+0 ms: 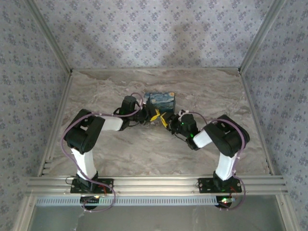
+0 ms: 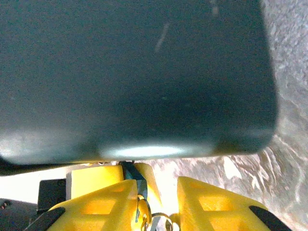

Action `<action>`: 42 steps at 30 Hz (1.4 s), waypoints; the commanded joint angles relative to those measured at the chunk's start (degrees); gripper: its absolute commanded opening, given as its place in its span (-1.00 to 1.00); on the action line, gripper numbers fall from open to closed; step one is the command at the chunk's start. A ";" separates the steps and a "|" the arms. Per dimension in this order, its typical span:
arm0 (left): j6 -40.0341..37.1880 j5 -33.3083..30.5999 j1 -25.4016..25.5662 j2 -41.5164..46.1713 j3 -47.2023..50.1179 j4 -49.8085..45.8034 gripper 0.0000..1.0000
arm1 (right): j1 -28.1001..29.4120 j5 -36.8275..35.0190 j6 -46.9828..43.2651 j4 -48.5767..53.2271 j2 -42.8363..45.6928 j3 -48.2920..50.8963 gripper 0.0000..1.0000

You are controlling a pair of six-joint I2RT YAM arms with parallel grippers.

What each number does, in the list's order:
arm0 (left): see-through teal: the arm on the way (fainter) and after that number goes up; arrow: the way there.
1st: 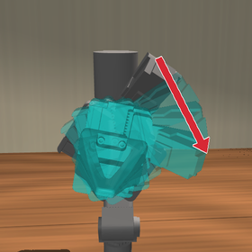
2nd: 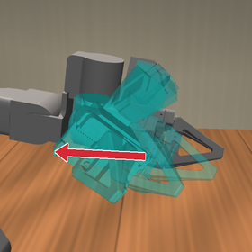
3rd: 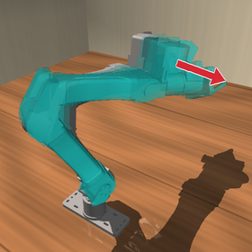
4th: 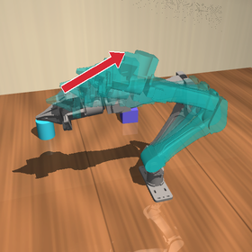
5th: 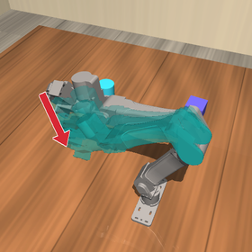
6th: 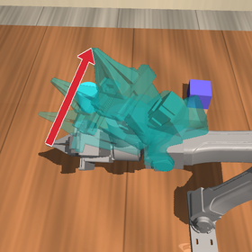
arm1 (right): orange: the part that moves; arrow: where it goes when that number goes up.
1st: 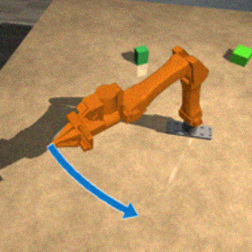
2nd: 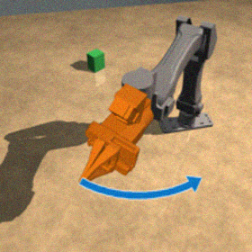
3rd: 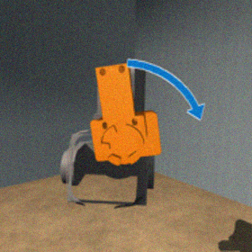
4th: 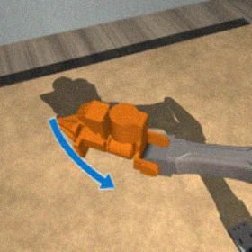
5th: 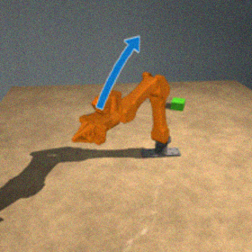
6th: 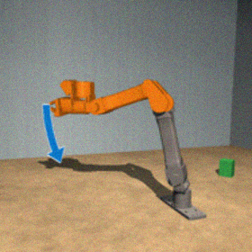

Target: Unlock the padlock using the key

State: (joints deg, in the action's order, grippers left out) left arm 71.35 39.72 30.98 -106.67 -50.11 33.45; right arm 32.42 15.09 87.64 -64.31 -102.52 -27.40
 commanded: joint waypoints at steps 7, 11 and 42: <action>-3.28 5.54 1.97 2.08 -3.47 -4.86 -1.00 | -2.08 11.17 -21.85 30.55 14.61 0.76 -0.25; -3.61 5.44 1.96 2.07 -4.12 -5.76 -1.00 | -2.89 10.96 -31.37 44.47 22.69 -0.58 -0.16; -3.28 7.80 1.80 1.82 -6.23 -8.37 -1.00 | 6.90 -11.03 -75.45 81.65 29.90 -23.51 -0.08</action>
State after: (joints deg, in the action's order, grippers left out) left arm 68.40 44.82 32.69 -106.41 -54.72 25.04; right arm 38.37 7.86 15.11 18.22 -70.57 -48.73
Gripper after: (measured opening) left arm 0.101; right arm 0.455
